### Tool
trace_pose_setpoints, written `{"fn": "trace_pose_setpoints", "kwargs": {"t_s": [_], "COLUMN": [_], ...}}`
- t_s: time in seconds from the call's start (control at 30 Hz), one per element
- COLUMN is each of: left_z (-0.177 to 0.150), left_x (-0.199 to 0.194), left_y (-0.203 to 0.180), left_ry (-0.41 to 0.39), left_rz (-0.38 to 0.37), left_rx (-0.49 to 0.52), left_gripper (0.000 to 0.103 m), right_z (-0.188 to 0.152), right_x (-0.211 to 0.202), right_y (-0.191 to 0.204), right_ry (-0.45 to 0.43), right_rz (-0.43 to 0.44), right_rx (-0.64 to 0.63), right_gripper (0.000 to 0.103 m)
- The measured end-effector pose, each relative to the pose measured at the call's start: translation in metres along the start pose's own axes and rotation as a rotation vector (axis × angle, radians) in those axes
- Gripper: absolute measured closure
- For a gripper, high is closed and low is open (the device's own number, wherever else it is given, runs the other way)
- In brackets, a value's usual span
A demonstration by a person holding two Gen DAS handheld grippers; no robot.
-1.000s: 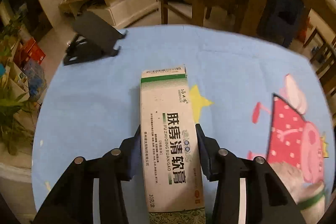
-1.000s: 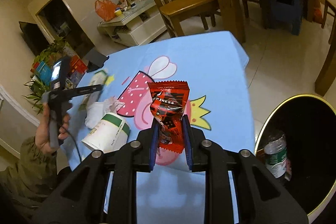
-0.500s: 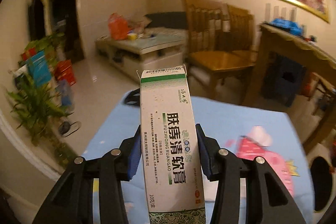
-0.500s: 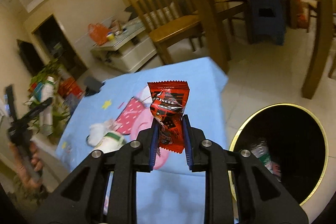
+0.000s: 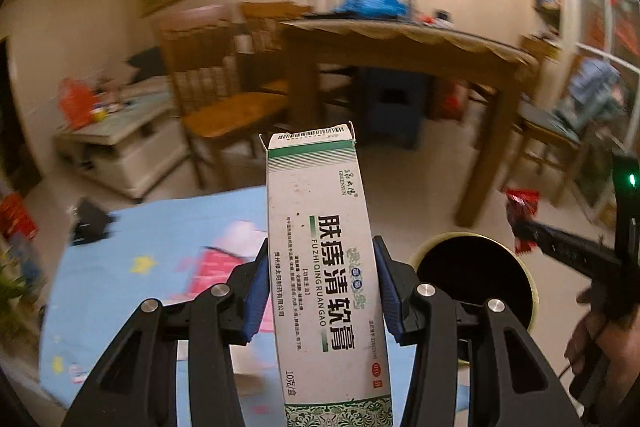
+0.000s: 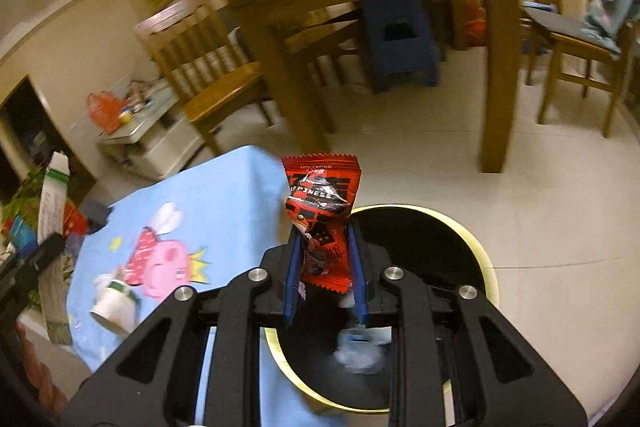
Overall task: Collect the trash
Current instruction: 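Carry the medicine box and red wrapper to the bin and release both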
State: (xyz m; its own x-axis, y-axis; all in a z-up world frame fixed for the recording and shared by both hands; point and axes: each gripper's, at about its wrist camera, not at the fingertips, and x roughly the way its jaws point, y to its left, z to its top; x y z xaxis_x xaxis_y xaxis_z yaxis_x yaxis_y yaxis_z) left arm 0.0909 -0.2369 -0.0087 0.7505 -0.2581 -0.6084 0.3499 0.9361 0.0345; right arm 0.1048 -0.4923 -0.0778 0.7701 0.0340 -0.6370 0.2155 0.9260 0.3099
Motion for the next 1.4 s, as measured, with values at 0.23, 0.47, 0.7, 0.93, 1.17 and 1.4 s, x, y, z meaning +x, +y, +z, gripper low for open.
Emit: {"fn": "trace_pose_setpoints", "kwargs": {"t_s": [0.23, 0.47, 0.7, 0.93, 1.17, 1.4], "left_z": [-0.006, -0.015, -0.027, -0.031, -0.037, -0.037], "left_x": [0.049, 0.085, 0.097, 0.101, 0.089, 0.085], "left_y": [-0.074, -0.114, -0.15, -0.165, -0.177, -0.16], "left_ry": [0.107, 0.18, 0.212, 0.233, 0.203, 0.207], "left_rz": [-0.119, -0.141, -0.142, -0.169, -0.199, -0.198], "left_rx": [0.09, 0.164, 0.208, 0.218, 0.258, 0.235], "left_gripper": [0.057, 0.057, 0.057, 0.056, 0.036, 0.036], "right_z": [-0.012, -0.018, 0.002, 0.007, 0.004, 0.017], "right_x": [0.01, 0.045, -0.014, -0.076, -0.104, -0.096], "right_y": [-0.077, -0.06, -0.064, -0.101, -0.115, -0.091], "right_ry": [0.126, 0.205, -0.105, -0.337, -0.376, -0.381], "right_rz": [-0.005, -0.282, -0.324, -0.374, -0.36, -0.363], "right_rx": [0.116, -0.001, 0.171, 0.329, 0.364, 0.309], "right_gripper": [0.078, 0.027, 0.014, 0.01, 0.009, 0.008]}}
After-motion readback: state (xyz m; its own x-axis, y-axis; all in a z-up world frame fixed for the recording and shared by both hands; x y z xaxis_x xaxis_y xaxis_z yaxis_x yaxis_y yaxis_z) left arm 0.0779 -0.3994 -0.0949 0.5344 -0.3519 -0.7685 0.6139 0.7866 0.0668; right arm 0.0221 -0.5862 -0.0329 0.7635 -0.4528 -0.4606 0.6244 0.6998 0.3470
